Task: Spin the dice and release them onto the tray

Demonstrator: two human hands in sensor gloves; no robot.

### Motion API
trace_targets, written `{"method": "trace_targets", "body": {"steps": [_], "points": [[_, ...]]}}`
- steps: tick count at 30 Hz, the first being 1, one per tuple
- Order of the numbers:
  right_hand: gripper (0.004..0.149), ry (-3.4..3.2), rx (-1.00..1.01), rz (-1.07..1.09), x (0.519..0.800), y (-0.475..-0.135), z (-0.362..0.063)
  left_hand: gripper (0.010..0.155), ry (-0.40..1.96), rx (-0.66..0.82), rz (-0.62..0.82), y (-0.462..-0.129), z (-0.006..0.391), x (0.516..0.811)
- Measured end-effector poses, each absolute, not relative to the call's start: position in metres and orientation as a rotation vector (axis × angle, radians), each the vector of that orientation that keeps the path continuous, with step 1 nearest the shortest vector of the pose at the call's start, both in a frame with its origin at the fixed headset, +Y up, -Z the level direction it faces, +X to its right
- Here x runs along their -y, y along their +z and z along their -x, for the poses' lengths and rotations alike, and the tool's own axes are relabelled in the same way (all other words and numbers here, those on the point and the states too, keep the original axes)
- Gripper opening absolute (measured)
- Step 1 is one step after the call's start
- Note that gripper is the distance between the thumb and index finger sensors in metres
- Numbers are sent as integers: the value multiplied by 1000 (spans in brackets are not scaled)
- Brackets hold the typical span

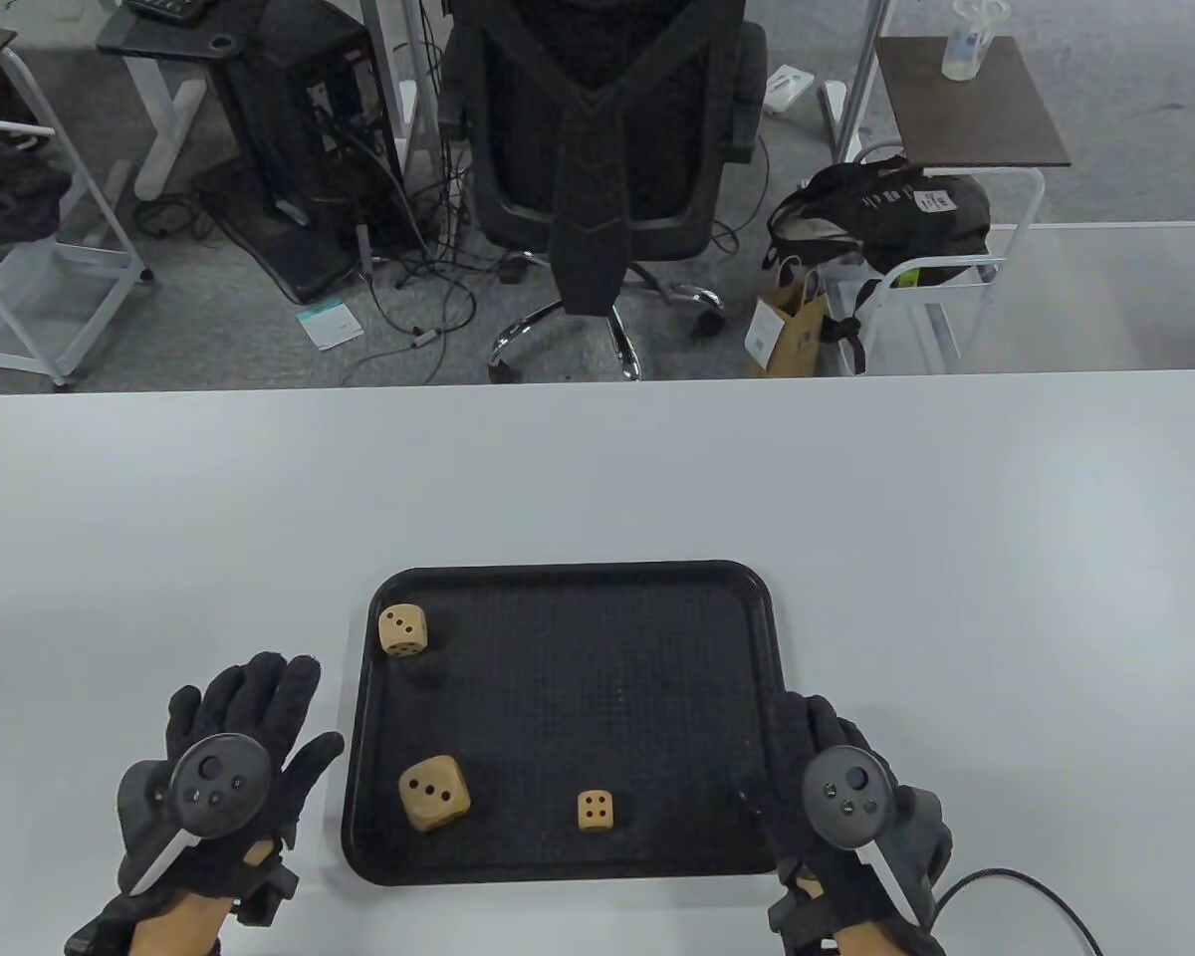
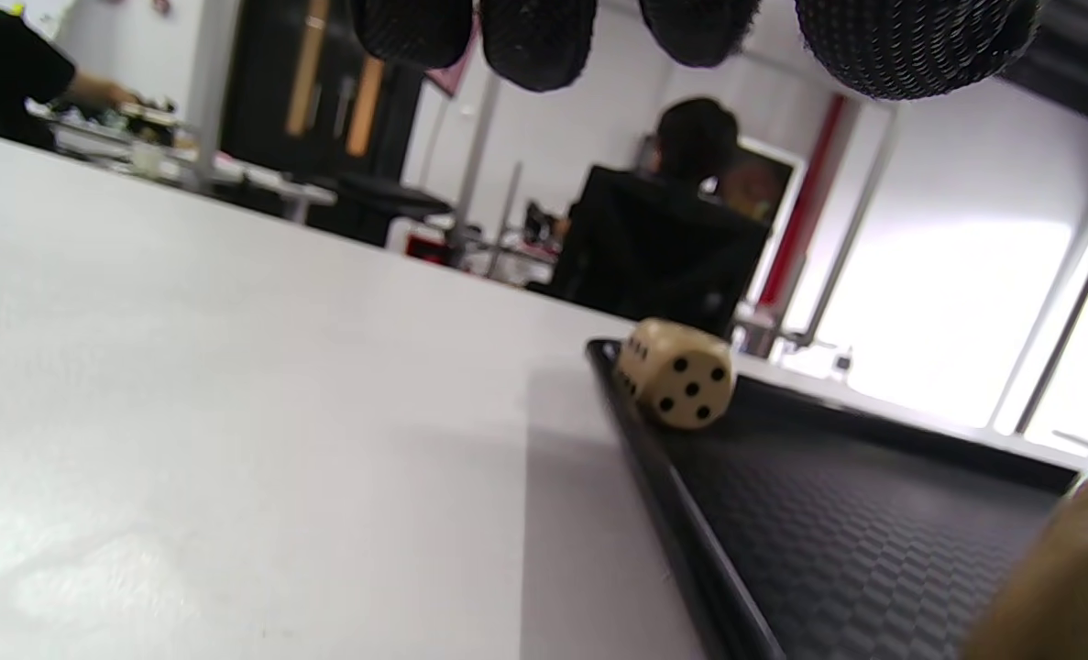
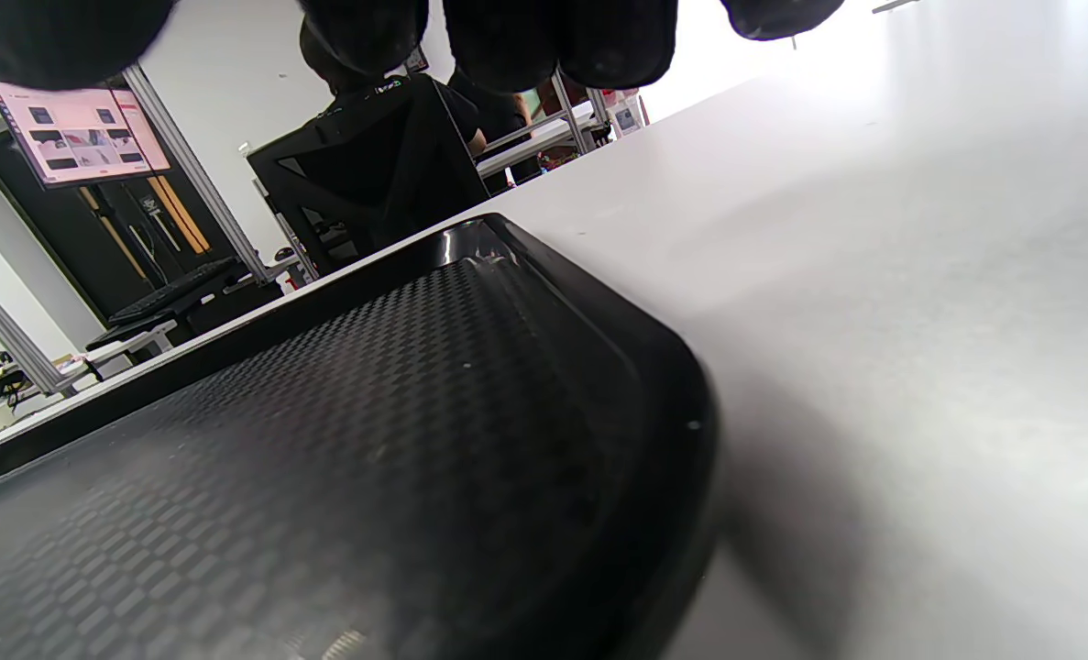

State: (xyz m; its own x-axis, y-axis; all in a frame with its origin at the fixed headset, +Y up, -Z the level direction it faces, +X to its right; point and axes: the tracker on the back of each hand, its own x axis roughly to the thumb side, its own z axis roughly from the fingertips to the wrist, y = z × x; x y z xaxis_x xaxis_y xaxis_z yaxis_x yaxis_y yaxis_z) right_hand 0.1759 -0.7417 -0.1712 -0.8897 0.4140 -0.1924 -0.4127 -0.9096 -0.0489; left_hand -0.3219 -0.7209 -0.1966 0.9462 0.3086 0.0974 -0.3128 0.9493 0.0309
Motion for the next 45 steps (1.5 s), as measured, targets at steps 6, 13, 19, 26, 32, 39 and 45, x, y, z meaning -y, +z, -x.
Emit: {"method": "trace_targets", "body": {"steps": [6, 13, 19, 26, 32, 39, 45], "points": [[80, 2708, -8, 294, 743, -172, -176, 73, 289, 100, 8, -198, 318, 736], [80, 2720, -40, 327, 748, -175, -175, 73, 285, 139, 9, -195, 309, 738], [80, 2732, -1, 314, 747, -174, -171, 73, 297, 158, -4, -193, 308, 736], [81, 2746, 15, 266, 745, -172, -166, 73, 295, 177, 12, -193, 305, 737], [80, 2761, 23, 248, 745, -171, -163, 73, 291, 188, 6, -192, 303, 737], [81, 2772, -1, 261, 745, -171, -163, 73, 293, 191, 9, -191, 303, 738], [81, 2785, -8, 256, 745, -171, -162, 73, 291, 191, 10, -191, 302, 738]]}}
